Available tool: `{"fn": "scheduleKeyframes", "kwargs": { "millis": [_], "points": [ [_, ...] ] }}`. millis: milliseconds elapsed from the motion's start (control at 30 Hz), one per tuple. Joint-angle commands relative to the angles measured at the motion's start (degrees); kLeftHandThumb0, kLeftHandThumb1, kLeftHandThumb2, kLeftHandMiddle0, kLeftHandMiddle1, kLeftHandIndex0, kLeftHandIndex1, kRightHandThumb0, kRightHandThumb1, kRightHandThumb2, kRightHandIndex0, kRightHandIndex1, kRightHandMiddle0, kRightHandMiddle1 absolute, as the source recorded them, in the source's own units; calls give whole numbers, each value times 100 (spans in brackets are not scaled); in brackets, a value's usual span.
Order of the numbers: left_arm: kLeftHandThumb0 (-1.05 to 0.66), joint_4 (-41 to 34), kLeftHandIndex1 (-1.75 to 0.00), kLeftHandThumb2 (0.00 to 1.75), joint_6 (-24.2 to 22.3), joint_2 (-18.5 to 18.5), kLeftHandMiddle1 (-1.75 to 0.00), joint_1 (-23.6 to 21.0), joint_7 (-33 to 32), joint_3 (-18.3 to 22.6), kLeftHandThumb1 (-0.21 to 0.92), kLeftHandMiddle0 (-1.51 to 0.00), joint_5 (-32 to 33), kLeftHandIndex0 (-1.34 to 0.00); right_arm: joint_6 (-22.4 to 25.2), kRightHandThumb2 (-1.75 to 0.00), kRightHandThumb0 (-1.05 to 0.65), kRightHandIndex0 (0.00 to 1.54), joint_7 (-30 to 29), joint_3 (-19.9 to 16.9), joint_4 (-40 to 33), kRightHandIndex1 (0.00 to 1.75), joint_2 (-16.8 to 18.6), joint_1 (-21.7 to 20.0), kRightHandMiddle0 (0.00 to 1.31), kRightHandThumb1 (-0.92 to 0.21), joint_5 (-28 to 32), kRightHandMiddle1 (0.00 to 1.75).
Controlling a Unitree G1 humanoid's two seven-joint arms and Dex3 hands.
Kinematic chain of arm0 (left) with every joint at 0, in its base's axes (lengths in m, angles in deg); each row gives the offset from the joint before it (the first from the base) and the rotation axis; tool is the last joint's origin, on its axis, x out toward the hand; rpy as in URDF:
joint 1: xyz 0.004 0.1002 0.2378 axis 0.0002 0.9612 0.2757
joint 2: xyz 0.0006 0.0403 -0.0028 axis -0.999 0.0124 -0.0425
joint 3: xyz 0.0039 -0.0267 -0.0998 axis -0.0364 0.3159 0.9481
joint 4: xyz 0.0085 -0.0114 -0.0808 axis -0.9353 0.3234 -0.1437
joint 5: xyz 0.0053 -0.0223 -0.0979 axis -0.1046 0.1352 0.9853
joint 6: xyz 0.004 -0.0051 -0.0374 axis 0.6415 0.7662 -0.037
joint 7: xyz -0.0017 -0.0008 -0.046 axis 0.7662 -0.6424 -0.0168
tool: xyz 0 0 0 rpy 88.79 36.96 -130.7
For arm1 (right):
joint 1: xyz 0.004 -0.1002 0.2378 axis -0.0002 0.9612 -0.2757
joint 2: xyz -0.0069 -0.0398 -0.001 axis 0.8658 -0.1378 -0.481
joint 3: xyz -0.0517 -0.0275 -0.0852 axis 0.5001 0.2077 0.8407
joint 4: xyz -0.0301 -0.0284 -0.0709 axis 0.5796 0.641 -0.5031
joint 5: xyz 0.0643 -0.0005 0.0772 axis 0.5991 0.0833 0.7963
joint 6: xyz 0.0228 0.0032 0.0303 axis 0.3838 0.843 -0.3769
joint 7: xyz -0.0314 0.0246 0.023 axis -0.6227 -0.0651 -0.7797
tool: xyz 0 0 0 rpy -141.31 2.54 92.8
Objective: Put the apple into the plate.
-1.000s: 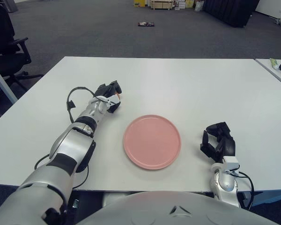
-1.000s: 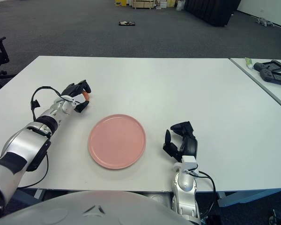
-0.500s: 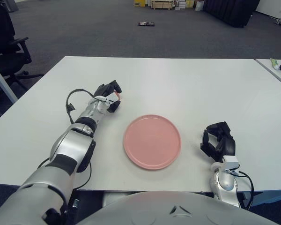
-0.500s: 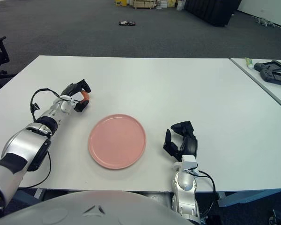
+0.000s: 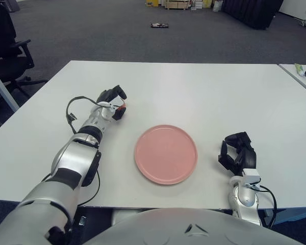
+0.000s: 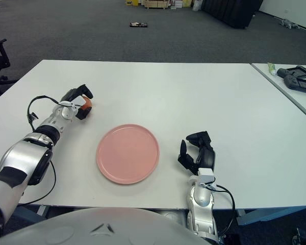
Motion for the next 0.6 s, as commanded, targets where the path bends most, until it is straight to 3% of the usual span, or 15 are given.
{"fn": "scheduleKeyframes", "kwargs": {
  "millis": [0, 267, 400, 567],
  "points": [
    [0, -540, -175, 152, 446, -141, -164, -22, -320, 4, 11, -79, -30, -55, -13, -91, -39, 63, 27, -7, 101, 154, -37, -60, 37, -64, 37, 175],
    [0, -1121, -175, 156, 965, -202, -165, 203, -596, -1, 8, -80, -58, -57, 68, -92, -39, 62, -23, -16, 78, 156, -18, -54, 37, -64, -25, 175],
    [0, -1896, -175, 157, 1038, -188, -164, 495, -462, 40, 7, -82, 17, -59, 61, -92, -39, 63, -47, 0, 66, 157, -17, -43, 37, -63, -81, 175],
    [0, -2663, -175, 152, 1064, -158, -168, 810, -333, 81, 12, -77, 51, -54, 88, -93, -40, 63, -70, 25, 49, 158, -21, -34, 38, -63, -136, 175]
  ]
}}
